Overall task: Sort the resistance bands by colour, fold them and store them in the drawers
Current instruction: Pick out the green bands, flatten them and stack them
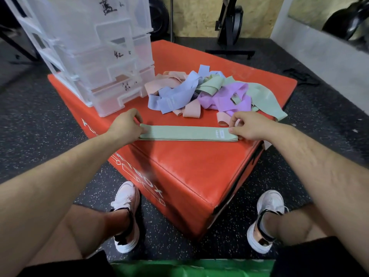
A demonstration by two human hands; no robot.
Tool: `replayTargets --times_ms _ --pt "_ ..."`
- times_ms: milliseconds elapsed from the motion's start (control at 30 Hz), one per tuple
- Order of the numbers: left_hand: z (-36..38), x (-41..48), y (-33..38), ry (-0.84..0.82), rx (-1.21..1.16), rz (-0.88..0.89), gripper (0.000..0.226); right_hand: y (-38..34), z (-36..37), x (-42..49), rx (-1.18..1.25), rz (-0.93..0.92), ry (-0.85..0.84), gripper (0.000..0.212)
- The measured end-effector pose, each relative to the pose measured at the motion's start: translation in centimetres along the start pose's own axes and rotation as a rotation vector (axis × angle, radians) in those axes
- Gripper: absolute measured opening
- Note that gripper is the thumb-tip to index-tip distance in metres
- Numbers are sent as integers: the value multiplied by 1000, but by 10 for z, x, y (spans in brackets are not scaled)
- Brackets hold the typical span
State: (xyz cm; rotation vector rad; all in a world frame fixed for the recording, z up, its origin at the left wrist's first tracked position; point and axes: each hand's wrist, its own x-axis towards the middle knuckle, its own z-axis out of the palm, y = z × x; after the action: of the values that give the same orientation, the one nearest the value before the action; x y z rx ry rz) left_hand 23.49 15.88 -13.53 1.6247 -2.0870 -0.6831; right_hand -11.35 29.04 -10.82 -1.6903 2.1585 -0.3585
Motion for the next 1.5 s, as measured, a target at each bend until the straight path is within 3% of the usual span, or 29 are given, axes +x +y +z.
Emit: replayTargets --times_ms 200,300,400,600,833,933,1000,1167,1500 --pt "5 2 -4 -30 220 95 16 -1 2 -4 -59 -15 15 9" --pt "4 5 3 -17 251 121 24 -8 -1 0 -115 -22 28 11" --pt "4 11 30 14 255 180 7 -22 -8 8 -71 -73 130 14" --pt "26 33 102 -30 160 353 24 -42 -3 46 -52 -83 266 27" --pt "64 63 155 -85 140 339 42 -57 4 93 -109 -26 227 29" --pt "72 73 160 -113 121 290 30 -53 4 106 -97 6 196 39" --pt "72 75 161 -120 103 284 21 -51 3 111 -61 4 230 46" --pt "64 73 161 -81 28 301 40 -52 1 115 57 -75 366 50" --pt "50 60 145 -102 38 291 40 -53 -22 89 162 -181 436 51"
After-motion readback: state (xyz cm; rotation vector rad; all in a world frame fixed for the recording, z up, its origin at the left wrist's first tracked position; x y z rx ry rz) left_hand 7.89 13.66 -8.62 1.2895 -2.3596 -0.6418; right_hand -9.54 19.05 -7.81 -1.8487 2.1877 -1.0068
